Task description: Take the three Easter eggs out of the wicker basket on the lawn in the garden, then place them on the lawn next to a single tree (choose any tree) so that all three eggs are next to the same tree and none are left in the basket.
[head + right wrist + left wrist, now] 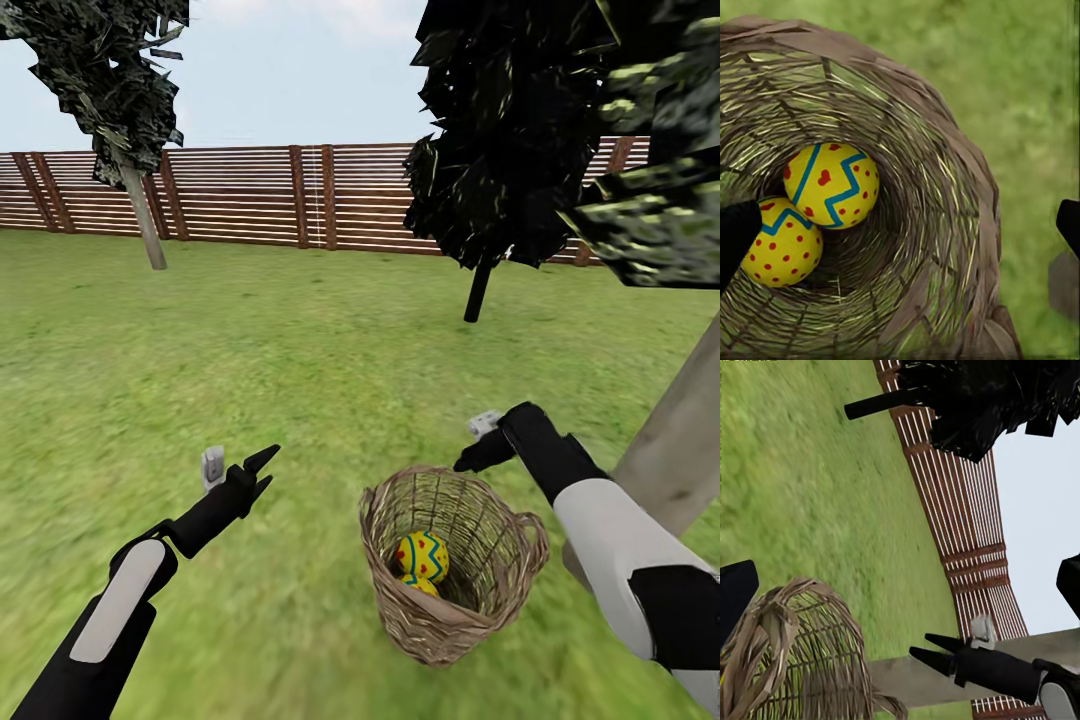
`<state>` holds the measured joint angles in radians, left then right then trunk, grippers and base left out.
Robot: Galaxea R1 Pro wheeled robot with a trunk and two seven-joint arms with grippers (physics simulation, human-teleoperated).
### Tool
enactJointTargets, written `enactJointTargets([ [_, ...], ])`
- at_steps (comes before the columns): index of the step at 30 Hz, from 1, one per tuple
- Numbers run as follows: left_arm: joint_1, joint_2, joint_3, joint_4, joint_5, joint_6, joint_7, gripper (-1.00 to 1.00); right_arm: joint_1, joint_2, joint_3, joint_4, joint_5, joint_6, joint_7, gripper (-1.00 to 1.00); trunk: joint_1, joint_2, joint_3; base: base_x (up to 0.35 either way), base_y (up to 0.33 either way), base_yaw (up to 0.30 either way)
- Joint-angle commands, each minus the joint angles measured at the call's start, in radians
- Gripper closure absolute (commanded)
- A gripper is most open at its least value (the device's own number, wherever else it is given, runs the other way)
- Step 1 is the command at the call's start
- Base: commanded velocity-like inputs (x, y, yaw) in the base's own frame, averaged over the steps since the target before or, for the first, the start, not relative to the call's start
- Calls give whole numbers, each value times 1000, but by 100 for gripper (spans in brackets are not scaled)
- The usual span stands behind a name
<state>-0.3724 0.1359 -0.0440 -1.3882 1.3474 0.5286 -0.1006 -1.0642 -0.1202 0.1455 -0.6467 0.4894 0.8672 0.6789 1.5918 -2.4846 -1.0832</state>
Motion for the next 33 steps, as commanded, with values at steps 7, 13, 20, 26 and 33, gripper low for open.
enactJointTargets([
  [7,0,1,-1,0,4,2,-3,-100,-8,32,53,-1,82,-33,5,-100,0,0,-1,227,0,0],
  [13,0,1,-1,0,4,2,-4,-100,-1,66,100,-1,81,-43,13,-100,0,0,-1,49,0,0],
  [20,0,2,0,0,5,2,-5,-100,3,90,104,46,81,-41,13,-100,0,0,-1,2,0,0],
  [26,0,1,0,0,5,4,-7,-100,6,97,103,61,80,-37,15,-100,0,0,-1,0,0,0],
  [33,0,1,0,0,5,6,-8,-100,39,97,104,84,83,-38,15,-100,0,0,-1,0,0,0],
])
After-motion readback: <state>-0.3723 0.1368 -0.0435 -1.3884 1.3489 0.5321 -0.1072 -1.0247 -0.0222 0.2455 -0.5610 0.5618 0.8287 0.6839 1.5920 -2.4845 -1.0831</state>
